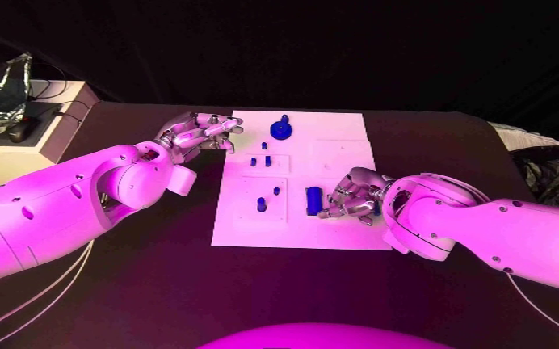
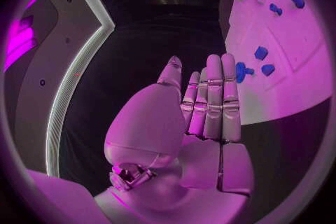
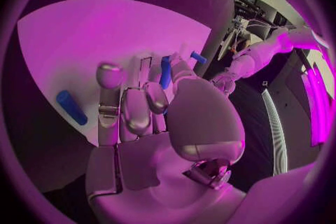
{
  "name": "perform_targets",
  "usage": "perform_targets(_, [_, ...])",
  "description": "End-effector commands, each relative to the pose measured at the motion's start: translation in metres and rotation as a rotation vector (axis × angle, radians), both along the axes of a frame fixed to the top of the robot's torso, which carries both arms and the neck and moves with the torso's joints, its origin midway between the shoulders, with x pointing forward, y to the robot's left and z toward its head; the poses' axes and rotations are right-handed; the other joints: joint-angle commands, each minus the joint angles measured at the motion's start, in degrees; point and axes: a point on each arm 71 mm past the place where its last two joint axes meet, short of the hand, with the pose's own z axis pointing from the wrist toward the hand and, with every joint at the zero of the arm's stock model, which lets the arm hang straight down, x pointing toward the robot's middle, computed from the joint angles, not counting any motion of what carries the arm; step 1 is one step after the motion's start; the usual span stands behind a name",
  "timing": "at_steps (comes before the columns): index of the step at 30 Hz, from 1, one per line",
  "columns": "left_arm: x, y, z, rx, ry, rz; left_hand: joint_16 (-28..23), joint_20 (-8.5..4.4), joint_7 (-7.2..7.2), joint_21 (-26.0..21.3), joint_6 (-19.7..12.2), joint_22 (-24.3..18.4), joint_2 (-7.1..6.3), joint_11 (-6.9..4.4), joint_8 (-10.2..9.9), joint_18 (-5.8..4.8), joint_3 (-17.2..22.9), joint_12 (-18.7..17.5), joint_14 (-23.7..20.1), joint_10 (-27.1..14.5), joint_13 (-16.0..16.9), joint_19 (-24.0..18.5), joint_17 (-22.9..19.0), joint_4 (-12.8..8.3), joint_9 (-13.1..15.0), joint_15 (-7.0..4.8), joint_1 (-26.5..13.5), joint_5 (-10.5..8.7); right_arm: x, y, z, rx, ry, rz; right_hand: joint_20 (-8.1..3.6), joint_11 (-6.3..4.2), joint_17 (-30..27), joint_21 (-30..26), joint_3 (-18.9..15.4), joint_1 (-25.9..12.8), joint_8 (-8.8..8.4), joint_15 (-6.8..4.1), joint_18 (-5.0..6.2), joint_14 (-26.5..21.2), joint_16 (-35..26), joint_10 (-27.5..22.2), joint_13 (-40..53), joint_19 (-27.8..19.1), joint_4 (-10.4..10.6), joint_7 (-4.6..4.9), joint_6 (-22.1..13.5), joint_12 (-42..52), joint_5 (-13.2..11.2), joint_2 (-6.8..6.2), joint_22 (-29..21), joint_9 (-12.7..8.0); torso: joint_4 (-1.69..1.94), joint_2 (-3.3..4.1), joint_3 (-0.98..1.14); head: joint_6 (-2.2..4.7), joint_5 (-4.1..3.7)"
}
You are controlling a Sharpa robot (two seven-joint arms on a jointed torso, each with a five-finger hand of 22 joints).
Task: Assemble the parts on the task board
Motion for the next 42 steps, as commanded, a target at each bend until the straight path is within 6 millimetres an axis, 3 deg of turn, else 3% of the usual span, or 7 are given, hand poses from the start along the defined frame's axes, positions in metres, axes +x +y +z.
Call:
perform_targets(1, [0.000, -0.003, 0.001, -0.015, -0.010, -0.020, -0.15, -0.04, -0.11, -0.32, 0.31, 0.05, 0.04, -0.16, -0.22, -0.88, 0.03, 0.08, -0.05, -0.14, -0.02, 0.23, 0.05, -0.23, 0.05, 0.18, 0.29, 0.13, 0.001, 0.000, 0.002, -0.007, -0.039, -0.002, -0.40, -0.04, 0.04, 0.22, -0.16, -0.48, -0.18, -0.31, -0.68, -0.04, 0.21, 0.33, 2.24, 2.12, -0.20, -0.14, 0.45, 0.11, 0.45, 1.13, 4.37, 0.12, 0.00, -0.01, -0.02, -0.14, 0.03])
perform_targets(22, [0.000, -0.002, 0.001, -0.014, -0.009, -0.018, -0.11, -0.05, -0.13, -0.29, 0.31, 0.20, 0.19, -0.17, -0.23, -0.88, 0.05, -0.03, -0.05, -0.05, -0.02, 0.20, 0.05, -0.54, 0.04, 0.16, 0.24, 0.13, -0.005, -0.010, 0.009, 0.129, -0.043, -0.021, -0.11, 0.52, -0.48, -1.36, -0.55, -2.07, -1.52, 0.06, -0.51, -0.15, -0.13, -0.54, 1.95, 1.73, 3.45, 0.65, -0.50, -0.93, 0.47, -0.15, 4.07, -0.66, -0.02, 0.03, 0.08, 0.04, -0.07])
perform_targets(26, [0.000, -0.002, 0.001, -0.013, -0.010, -0.017, -0.11, -0.05, -0.13, -0.29, 0.31, 0.20, 0.19, -0.17, -0.23, -0.88, 0.05, -0.03, -0.05, -0.05, -0.02, 0.20, 0.05, -0.54, 0.04, 0.16, 0.24, 0.13, -0.006, -0.023, 0.015, 0.139, -0.053, -0.065, 0.52, 1.99, -0.81, -2.08, -0.81, -1.35, -9.09, 1.11, -0.09, -0.17, -0.35, -0.87, 1.47, 1.70, 2.50, 3.17, -2.37, -1.63, 0.70, 1.82, 3.96, -6.88, -0.16, -0.01, 0.11, 0.27, -0.21])
perform_targets(27, [0.000, -0.002, 0.001, -0.012, -0.010, -0.017, -0.11, -0.05, -0.13, -0.29, 0.31, 0.20, 0.19, -0.17, -0.23, -0.88, 0.05, -0.03, -0.05, -0.05, -0.02, 0.20, 0.05, -0.54, 0.04, 0.16, 0.24, 0.13, -0.006, -0.030, 0.018, 0.127, -0.058, -0.084, 1.52, 2.63, -0.81, -2.17, -2.08, -1.28, -15.86, 1.87, 0.83, -0.14, -0.19, -0.84, 1.33, 1.75, 0.63, 3.64, 1.58, -1.52, 0.90, 2.79, 3.95, -14.82, -0.24, -0.04, 0.12, 0.31, -0.23])
perform_targets(28, [0.000, -0.002, 0.001, -0.012, -0.011, -0.017, -0.11, -0.05, -0.13, -0.29, 0.31, 0.20, 0.19, -0.17, -0.23, -0.88, 0.05, -0.03, -0.05, -0.05, -0.02, 0.20, 0.05, -0.54, 0.04, 0.16, 0.24, 0.13, -0.004, -0.036, 0.020, 0.115, -0.063, -0.098, 1.59, 2.92, -0.83, -2.00, -2.19, -1.01, -17.48, 1.94, 0.93, -0.19, -0.18, -0.83, 1.27, 1.80, -0.05, 4.43, 0.74, -1.50, 1.64, 3.51, 4.02, -16.47, -0.32, -0.07, 0.12, 0.29, -0.31])
perform_targets(38, [0.000, -0.002, 0.001, -0.014, -0.016, -0.019, -0.11, -0.05, -0.13, -0.29, 0.31, 0.20, 0.19, -0.17, -0.23, -0.88, 0.05, -0.03, -0.05, -0.05, -0.02, 0.20, 0.05, -0.54, 0.04, 0.16, 0.24, 0.13, 0.006, -0.093, 0.030, -0.062, -0.020, -0.140, 1.91, 2.79, 0.32, 1.88, -3.63, -0.46, -17.37, 2.04, 1.16, -0.18, 1.10, 0.95, 2.35, 2.08, -5.59, 4.68, 3.67, 0.19, 4.36, 8.92, 4.67, -34.91, -0.60, -0.26, 0.05, 1.08, -1.65])
perform_targets(42, [-0.001, -0.002, 0.001, -0.014, -0.015, -0.021, -0.13, -0.04, -0.13, -0.31, 0.29, 0.24, 0.18, -0.18, -0.23, -0.89, -0.01, -0.06, -0.07, -0.03, -0.02, 0.18, 0.04, -0.57, 0.04, 0.17, 0.11, 0.14, 0.006, -0.108, 0.027, -0.138, 0.005, -0.126, 1.65, 2.27, 0.64, 2.26, -3.27, -1.04, -17.03, 1.57, 0.97, -0.20, 1.15, 1.16, 2.67, 1.96, -5.55, 3.64, 6.14, -0.36, 3.55, 9.02, 4.67, -35.39, -0.81, -0.28, 0.08, 1.49, -1.84])
